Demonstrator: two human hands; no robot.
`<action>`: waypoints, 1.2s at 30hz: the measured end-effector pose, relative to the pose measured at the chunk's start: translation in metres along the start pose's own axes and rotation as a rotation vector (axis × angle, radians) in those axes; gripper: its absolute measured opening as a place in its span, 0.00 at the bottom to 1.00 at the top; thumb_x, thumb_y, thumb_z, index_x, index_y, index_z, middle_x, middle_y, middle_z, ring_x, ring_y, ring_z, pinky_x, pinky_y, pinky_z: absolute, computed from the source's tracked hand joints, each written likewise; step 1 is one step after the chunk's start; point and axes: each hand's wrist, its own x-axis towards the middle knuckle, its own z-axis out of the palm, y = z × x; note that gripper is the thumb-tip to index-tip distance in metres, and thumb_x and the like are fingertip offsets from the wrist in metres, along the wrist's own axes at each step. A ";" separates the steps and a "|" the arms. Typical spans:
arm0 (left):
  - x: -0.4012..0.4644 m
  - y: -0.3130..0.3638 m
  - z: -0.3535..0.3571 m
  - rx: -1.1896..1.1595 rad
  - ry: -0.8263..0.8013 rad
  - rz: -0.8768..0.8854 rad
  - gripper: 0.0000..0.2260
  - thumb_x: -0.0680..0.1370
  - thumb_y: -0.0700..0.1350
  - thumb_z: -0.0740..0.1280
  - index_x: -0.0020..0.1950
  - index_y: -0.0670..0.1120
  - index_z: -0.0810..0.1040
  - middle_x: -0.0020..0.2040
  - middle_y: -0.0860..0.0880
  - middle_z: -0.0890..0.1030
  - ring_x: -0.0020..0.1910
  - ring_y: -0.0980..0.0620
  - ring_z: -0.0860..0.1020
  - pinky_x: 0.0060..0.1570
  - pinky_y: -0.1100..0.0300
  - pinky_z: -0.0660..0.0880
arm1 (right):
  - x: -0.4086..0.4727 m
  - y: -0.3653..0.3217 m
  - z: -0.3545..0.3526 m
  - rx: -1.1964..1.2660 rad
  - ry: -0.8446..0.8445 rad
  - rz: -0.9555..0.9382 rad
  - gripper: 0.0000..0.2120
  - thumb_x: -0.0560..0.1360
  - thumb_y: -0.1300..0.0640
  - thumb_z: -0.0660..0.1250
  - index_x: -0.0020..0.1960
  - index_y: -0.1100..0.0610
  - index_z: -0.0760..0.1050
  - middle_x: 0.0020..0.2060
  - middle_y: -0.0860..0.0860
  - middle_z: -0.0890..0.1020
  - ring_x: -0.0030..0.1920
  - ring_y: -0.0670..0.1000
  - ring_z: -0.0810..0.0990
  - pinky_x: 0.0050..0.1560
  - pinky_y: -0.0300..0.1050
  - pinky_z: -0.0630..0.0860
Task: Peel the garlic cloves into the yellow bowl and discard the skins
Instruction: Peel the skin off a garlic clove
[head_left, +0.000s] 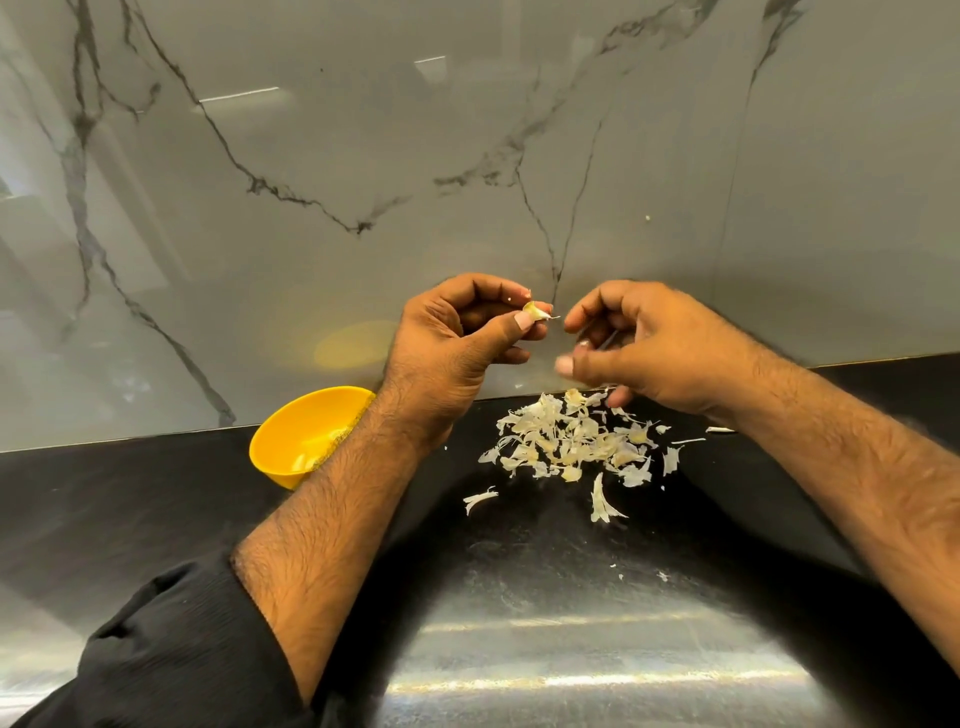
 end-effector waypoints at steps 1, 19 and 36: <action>0.000 0.000 0.001 0.007 -0.003 0.003 0.07 0.80 0.34 0.72 0.57 0.42 0.82 0.54 0.42 0.88 0.53 0.43 0.87 0.49 0.54 0.84 | 0.000 0.000 0.002 0.090 0.017 -0.038 0.13 0.76 0.53 0.77 0.58 0.53 0.80 0.47 0.55 0.86 0.44 0.54 0.88 0.41 0.51 0.87; -0.001 -0.005 0.002 0.565 -0.015 0.168 0.04 0.82 0.44 0.73 0.54 0.45 0.87 0.41 0.51 0.86 0.40 0.51 0.85 0.42 0.51 0.85 | -0.002 0.001 0.011 0.404 0.101 -0.123 0.16 0.66 0.55 0.79 0.51 0.63 0.85 0.41 0.59 0.88 0.42 0.57 0.89 0.41 0.47 0.87; -0.002 -0.001 0.010 0.372 0.005 0.024 0.04 0.82 0.36 0.70 0.51 0.38 0.85 0.39 0.44 0.86 0.35 0.49 0.84 0.39 0.54 0.84 | 0.004 0.010 0.009 0.460 -0.009 0.007 0.06 0.81 0.64 0.70 0.54 0.63 0.85 0.41 0.57 0.85 0.38 0.49 0.81 0.40 0.42 0.81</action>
